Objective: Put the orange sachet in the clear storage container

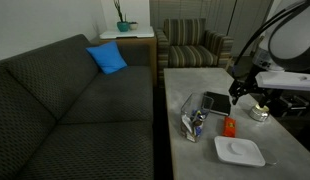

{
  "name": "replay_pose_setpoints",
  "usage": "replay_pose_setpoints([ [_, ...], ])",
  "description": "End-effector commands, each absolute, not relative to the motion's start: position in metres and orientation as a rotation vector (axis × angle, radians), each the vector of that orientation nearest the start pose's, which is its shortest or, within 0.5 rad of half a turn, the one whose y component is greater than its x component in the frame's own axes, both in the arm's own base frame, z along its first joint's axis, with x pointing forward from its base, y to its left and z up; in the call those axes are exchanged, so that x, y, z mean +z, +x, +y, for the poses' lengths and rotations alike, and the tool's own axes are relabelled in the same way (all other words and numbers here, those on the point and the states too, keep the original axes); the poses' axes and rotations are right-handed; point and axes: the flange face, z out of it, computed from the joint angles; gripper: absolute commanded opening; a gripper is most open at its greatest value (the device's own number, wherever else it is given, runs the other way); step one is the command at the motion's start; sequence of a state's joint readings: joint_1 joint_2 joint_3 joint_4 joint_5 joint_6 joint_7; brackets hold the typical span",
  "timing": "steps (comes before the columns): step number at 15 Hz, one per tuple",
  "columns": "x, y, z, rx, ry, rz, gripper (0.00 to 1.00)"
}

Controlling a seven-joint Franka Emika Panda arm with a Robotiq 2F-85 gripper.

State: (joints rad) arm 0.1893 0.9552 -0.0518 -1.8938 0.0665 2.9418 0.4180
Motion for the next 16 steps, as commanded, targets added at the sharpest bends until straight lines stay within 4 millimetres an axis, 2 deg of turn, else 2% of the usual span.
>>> replay_pose_setpoints([
  [1, -0.008, 0.602, 0.069, -0.260, -3.128, 0.456, 1.00],
  [7, -0.062, 0.631, 0.041, -0.374, -3.104, 0.324, 1.00],
  [10, -0.078, 0.642, 0.033, -0.408, -3.075, 0.289, 1.00],
  [13, -0.095, 0.654, 0.033, -0.407, -3.020, 0.267, 1.00],
  [16, -0.116, 0.659, 0.042, -0.345, -2.978, 0.199, 1.00],
])
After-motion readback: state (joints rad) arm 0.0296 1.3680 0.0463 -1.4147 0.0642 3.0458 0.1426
